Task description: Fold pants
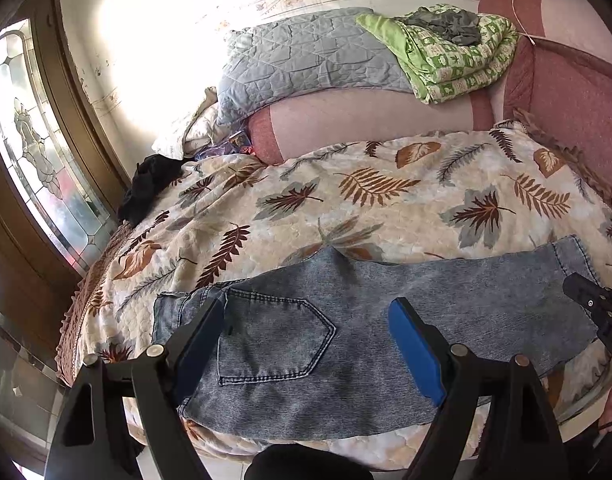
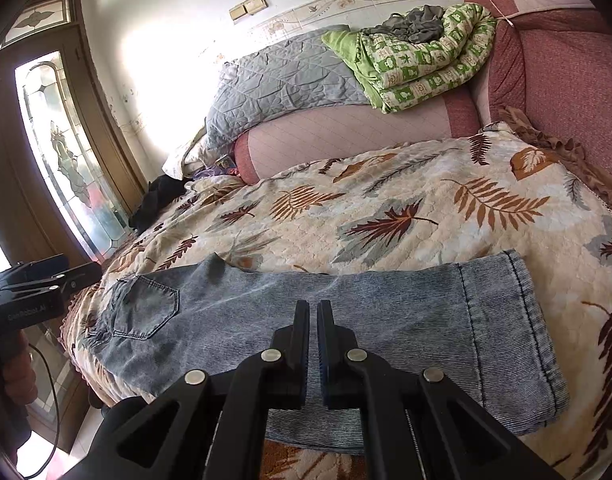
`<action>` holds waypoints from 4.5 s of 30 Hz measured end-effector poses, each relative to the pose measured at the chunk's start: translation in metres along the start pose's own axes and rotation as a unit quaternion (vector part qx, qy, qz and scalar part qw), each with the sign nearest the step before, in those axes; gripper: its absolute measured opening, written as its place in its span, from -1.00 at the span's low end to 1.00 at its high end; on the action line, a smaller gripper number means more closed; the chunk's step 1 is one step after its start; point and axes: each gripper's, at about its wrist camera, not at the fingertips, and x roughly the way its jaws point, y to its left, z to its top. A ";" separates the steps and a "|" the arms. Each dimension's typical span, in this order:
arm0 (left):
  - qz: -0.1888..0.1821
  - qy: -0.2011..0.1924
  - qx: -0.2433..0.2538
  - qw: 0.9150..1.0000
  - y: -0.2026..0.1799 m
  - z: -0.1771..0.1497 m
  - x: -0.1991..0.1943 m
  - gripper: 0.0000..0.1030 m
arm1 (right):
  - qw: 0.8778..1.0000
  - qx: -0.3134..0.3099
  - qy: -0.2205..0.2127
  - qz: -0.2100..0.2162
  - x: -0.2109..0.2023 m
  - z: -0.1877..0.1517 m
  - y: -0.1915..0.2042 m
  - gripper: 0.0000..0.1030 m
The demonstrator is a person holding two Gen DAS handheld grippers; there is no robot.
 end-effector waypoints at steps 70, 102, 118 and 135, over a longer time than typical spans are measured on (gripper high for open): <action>-0.049 0.148 0.058 0.986 -0.078 -0.024 0.109 0.64 | 0.982 0.149 0.082 -0.083 0.035 0.026 -0.133 -0.85; -0.062 0.079 0.066 0.993 -0.082 -0.013 0.038 0.67 | 0.962 0.272 0.033 -0.006 -0.047 -0.005 -0.188 0.41; -0.057 0.027 0.064 0.996 -0.079 -0.006 0.018 0.67 | 0.957 0.283 0.065 -0.003 -0.021 -0.006 -0.191 0.41; -0.042 0.056 0.021 0.997 -0.047 -0.009 0.038 0.67 | 0.957 0.250 0.143 0.016 0.034 -0.007 -0.181 -0.59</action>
